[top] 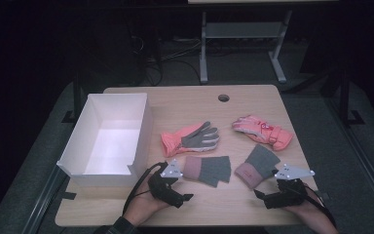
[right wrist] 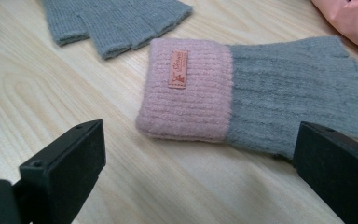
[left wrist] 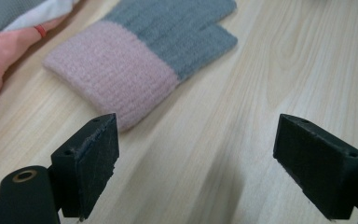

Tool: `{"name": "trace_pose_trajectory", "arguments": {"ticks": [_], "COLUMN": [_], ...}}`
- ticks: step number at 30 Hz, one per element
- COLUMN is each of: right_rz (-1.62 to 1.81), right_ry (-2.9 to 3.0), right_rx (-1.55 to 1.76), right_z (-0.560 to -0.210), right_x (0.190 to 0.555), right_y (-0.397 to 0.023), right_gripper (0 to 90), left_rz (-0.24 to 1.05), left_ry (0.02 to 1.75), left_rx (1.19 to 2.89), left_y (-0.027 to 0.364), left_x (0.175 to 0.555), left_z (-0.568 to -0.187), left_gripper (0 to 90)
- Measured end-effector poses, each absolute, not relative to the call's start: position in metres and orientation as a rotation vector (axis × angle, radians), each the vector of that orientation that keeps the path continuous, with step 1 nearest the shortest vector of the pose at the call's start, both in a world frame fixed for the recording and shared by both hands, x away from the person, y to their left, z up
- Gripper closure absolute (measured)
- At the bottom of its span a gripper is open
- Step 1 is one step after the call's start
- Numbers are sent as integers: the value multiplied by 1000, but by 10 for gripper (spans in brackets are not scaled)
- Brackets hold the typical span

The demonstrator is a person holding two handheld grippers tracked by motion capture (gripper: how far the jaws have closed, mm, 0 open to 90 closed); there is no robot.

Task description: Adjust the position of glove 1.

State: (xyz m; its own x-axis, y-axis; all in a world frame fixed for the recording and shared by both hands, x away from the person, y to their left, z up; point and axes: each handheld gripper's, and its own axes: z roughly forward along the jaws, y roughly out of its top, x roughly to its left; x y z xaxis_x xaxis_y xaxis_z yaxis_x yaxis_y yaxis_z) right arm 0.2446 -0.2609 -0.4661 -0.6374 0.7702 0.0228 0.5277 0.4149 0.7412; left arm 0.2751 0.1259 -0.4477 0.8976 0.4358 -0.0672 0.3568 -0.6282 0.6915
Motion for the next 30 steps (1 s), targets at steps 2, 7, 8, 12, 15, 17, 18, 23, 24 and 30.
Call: {"name": "trace_pose_trajectory", "arguments": {"ticks": [2,7,8,12,15,17,18,23,24,30], "right_rz": [1055,1064,1065,1077,1076,1077,1077,1081,1075,1076], "right_ry": [2356,2350,2351,2344,2362,2366,2370,2363,2365,2366], "right_rx": [1123,1132,1133,1146,1125,1127,1128,1131,1141,1118], "right_z": [-466,-466,-466,-465,-465,-465,-466,-465,-466,-466], "right_x": [245,245,245,246,244,244,243,244,244,244], "right_y": [-261,-263,-264,-263,-261,-260,-260,-262,-262,-262], "right_gripper": [23,22,23,23,22,22,23,23,23,23], "left_rz": [140,127,121,124,125,119,109,57,40,51], "left_ry": [565,579,578,594,607,621,631,625,620,630], "left_rx": [2309,2306,2300,2265,2260,2257,2251,2268,2287,2275], "left_y": [126,126,125,126,127,127,126,119,117,112], "left_x": [275,277,279,280,284,286,288,298,301,309], "left_z": [-447,-446,-445,-441,-434,-433,-432,-430,-429,-425], "left_gripper": [137,151,169,246,408,513,567,812,854,896]}}
